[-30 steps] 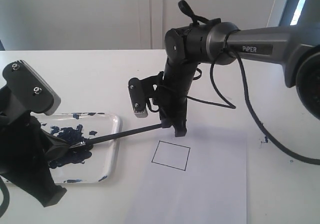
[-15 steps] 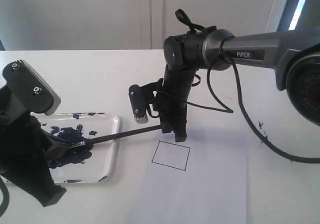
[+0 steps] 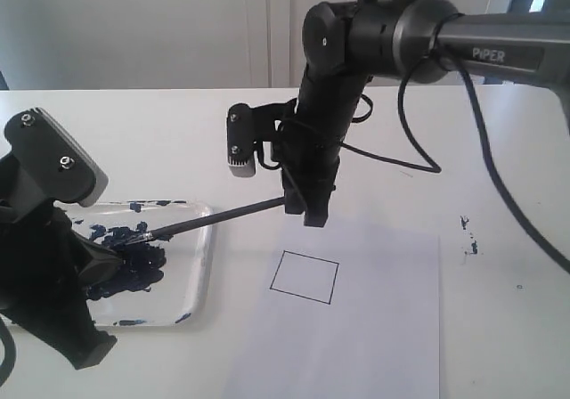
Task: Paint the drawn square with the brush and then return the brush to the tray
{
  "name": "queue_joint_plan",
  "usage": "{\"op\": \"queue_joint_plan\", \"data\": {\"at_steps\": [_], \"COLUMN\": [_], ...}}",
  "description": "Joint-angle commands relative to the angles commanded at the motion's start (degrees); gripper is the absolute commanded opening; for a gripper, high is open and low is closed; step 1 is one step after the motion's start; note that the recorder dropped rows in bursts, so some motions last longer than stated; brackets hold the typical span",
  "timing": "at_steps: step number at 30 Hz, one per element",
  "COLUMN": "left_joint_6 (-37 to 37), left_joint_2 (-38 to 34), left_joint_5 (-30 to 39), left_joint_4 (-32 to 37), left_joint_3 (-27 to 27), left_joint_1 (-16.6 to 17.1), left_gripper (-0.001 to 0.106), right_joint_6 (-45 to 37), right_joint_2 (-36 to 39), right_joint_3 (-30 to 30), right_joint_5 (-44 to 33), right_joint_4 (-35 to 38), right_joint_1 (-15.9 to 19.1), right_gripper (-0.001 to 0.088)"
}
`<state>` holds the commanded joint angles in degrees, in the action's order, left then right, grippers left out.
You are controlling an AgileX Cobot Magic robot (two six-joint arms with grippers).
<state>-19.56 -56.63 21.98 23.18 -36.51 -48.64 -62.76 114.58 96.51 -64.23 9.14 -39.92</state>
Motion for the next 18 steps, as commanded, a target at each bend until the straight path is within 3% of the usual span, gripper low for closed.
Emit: {"op": "queue_joint_plan", "data": {"at_steps": [6, 8, 18], "left_joint_6": [-0.15, -0.15, -2.28], "left_joint_2": [0.0, 0.0, 0.0], "left_joint_5": [-0.11, -0.11, 0.37], "left_joint_4": [-0.04, -0.04, 0.06], "left_joint_3": [0.0, 0.0, -0.26], "left_joint_1": [0.0, 0.0, 0.0], "left_gripper": [0.0, 0.0, 0.0], "right_joint_6": [1.76, 4.12, 4.77], "right_joint_2": [-3.5, -3.77, -15.65], "right_joint_3": [0.0, -0.62, -10.79], "right_joint_5": [-2.49, -2.93, 4.62], "right_joint_4": [-0.54, -4.04, -7.6], "right_joint_1": [-2.33, -3.94, -5.81], "right_gripper": [0.0, 0.0, 0.0]}}
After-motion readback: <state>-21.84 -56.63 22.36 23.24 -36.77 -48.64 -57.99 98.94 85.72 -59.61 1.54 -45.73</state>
